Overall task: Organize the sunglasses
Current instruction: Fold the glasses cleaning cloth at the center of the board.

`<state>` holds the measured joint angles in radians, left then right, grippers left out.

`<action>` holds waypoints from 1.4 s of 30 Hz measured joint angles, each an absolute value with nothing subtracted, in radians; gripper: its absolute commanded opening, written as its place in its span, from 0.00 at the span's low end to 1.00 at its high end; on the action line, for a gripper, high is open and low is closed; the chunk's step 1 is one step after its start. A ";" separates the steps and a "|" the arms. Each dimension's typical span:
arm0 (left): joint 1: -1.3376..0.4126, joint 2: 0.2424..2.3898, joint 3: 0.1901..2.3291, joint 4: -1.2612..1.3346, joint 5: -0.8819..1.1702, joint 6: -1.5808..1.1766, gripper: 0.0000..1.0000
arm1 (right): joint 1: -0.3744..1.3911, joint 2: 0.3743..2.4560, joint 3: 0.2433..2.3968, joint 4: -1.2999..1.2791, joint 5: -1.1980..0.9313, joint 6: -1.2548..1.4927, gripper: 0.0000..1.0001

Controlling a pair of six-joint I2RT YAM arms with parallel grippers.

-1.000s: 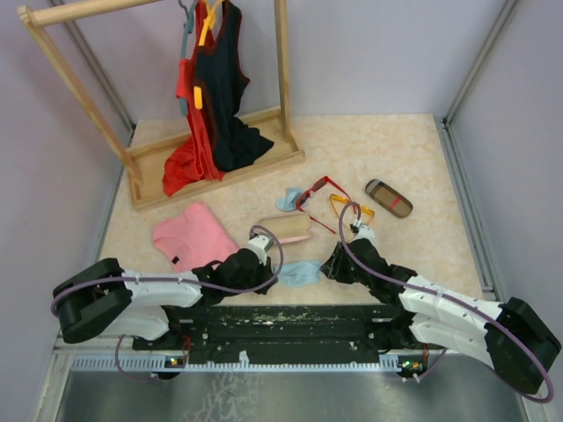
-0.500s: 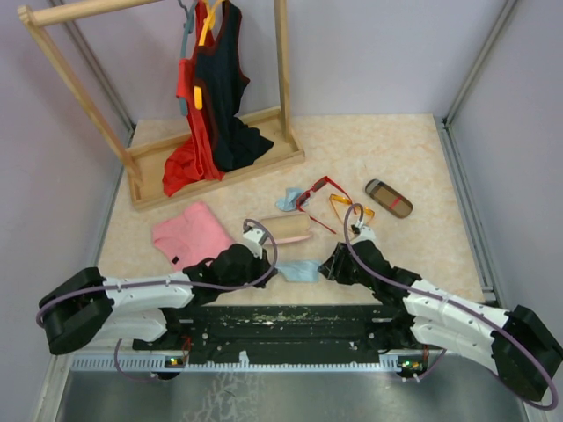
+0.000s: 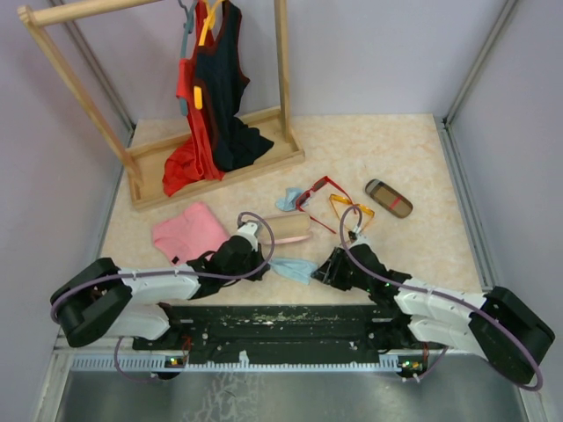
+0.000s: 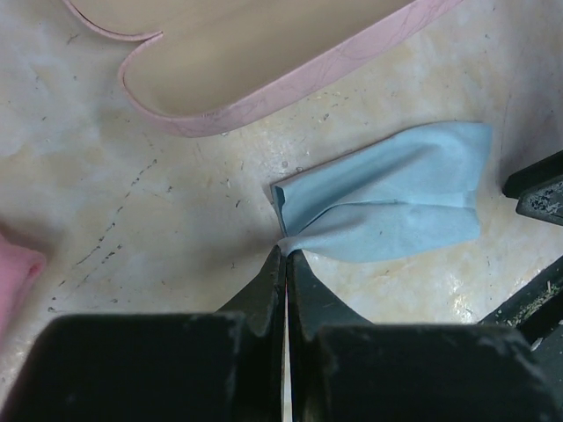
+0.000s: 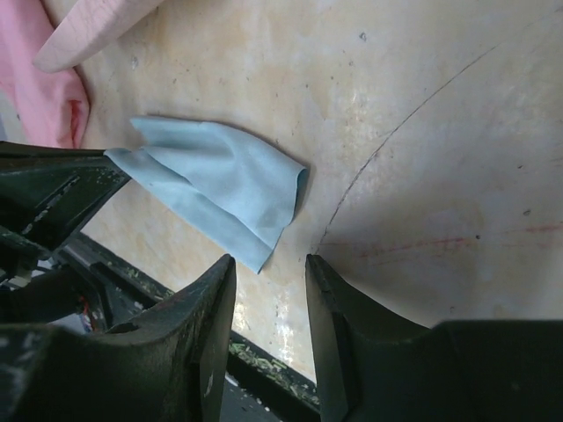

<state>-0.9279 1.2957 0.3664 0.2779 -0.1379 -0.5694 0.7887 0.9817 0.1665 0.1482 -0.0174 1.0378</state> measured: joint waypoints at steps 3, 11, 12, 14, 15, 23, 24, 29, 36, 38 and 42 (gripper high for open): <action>-0.925 1.306 0.366 0.277 -0.125 -0.572 0.00 | 0.802 1.002 0.157 0.187 -0.025 1.093 0.38; -0.925 1.307 0.366 0.276 -0.092 -0.572 0.00 | 0.915 1.045 0.155 0.222 0.047 1.252 0.33; -0.925 1.307 0.366 0.276 -0.088 -0.572 0.00 | 0.921 1.053 0.149 0.236 0.060 1.279 0.33; -0.925 1.305 0.366 0.273 -0.080 -0.573 0.00 | 0.928 1.058 0.142 0.251 0.077 1.319 0.33; -0.925 1.303 0.366 0.271 -0.076 -0.573 0.00 | 0.929 1.060 0.138 0.259 0.085 1.333 0.33; -0.925 1.290 0.366 0.263 -0.054 -0.577 0.00 | 0.933 1.083 0.129 0.301 0.130 1.401 0.33; -0.925 1.290 0.366 0.263 -0.051 -0.578 0.00 | 0.933 1.090 0.127 0.313 0.132 1.403 0.33; -0.925 1.290 0.366 0.264 -0.035 -0.579 0.00 | 0.933 1.135 0.117 0.391 0.134 1.419 0.32; -0.925 1.290 0.366 0.264 -0.027 -0.580 0.00 | 0.933 1.198 0.111 0.473 0.131 1.414 0.14; -0.925 1.290 0.366 0.264 -0.025 -0.580 0.00 | 0.933 1.212 0.111 0.482 0.130 1.411 0.07; -0.925 1.288 0.366 0.263 -0.025 -0.580 0.00 | 0.933 1.219 0.111 0.480 0.133 1.392 0.00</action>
